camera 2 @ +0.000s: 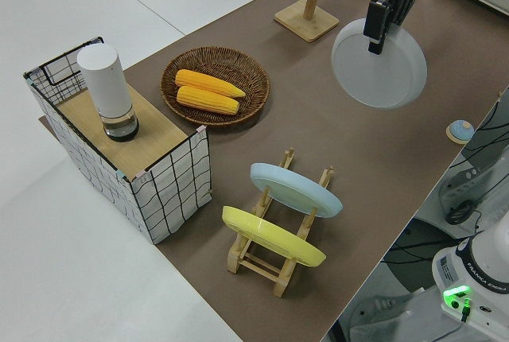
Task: Pick gray plate from low plate rack and place it on table with left arm
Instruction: 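Lift the gray plate out of the rack with the left gripper, then carry the plate away from the rack and lower it onto the table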
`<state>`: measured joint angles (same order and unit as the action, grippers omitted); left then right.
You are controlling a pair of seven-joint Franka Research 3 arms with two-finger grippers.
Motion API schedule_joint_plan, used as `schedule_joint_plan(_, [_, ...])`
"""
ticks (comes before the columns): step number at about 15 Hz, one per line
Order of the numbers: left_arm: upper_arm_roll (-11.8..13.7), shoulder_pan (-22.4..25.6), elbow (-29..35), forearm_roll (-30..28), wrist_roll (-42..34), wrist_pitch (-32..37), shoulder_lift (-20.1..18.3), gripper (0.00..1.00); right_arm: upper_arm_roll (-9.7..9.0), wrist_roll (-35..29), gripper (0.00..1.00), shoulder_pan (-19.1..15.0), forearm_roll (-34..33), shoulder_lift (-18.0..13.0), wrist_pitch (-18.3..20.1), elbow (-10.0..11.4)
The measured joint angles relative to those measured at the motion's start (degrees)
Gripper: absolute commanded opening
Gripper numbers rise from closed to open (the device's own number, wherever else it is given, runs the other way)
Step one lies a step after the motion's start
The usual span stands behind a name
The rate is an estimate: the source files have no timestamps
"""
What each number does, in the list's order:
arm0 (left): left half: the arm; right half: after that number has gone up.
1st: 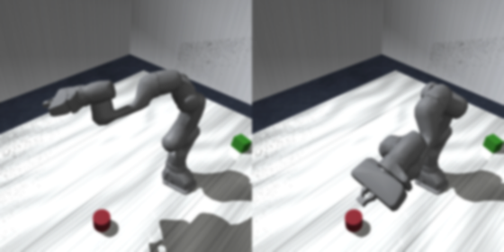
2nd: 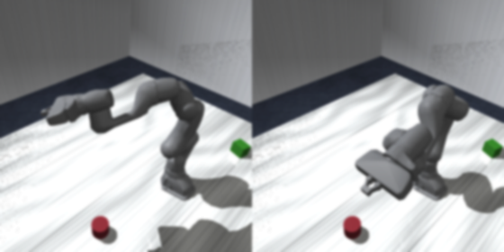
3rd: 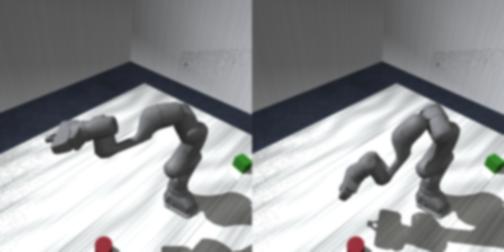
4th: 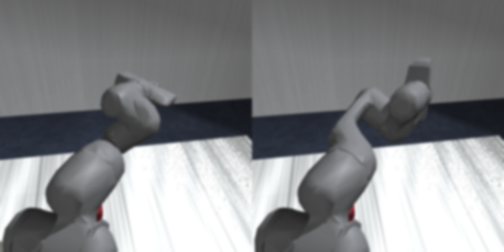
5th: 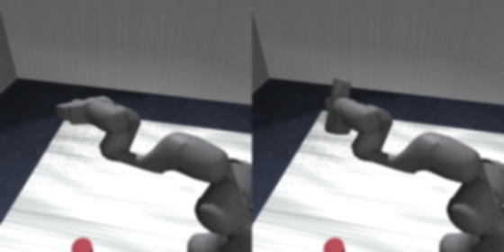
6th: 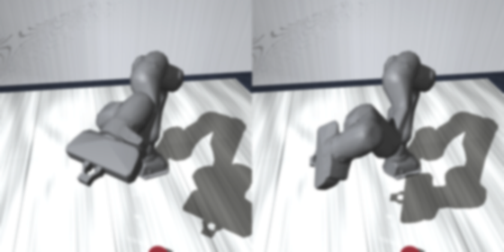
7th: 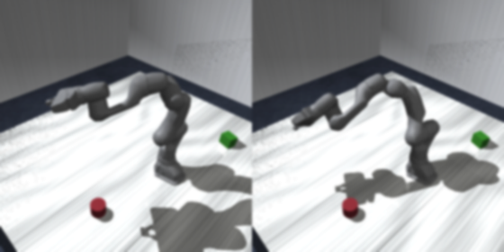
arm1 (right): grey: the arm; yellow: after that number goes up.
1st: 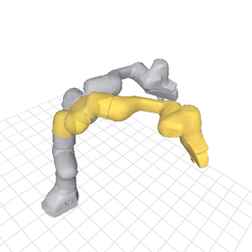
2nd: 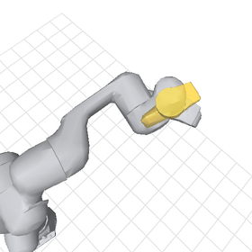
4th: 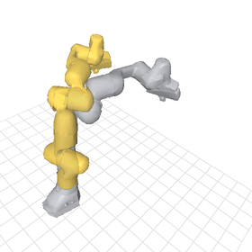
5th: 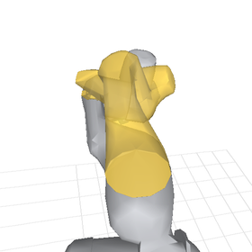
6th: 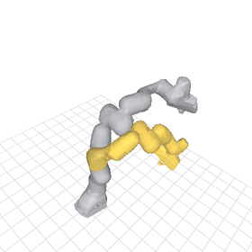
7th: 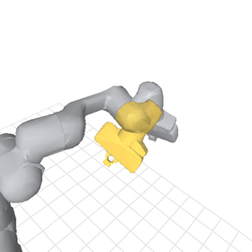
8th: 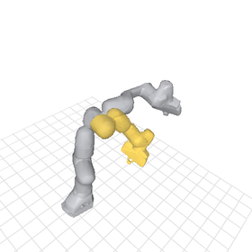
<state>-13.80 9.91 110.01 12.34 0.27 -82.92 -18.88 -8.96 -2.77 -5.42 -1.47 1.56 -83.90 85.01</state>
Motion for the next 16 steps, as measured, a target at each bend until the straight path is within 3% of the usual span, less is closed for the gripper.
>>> schedule_joint_plan(7, [0.2,0.1,-1.5,-5.8,0.3,0.9,0.1,0.00,0.00,0.0,0.983,0.0,0.0,0.0,0.0,0.0])
schedule_joint_plan(11, [1.8,0.3,-1.5,-15.9,1.0,1.0,0.9,0.00,0.00,0.0,0.983,0.0,0.0,0.0,0.0,0.0])
schedule_joint_plan(16, [6.0,0.4,-0.5,-27.2,1.0,-1.7,6.6,0.00,0.00,0.0,0.983,0.0,0.0,0.0,0.0,0.0])
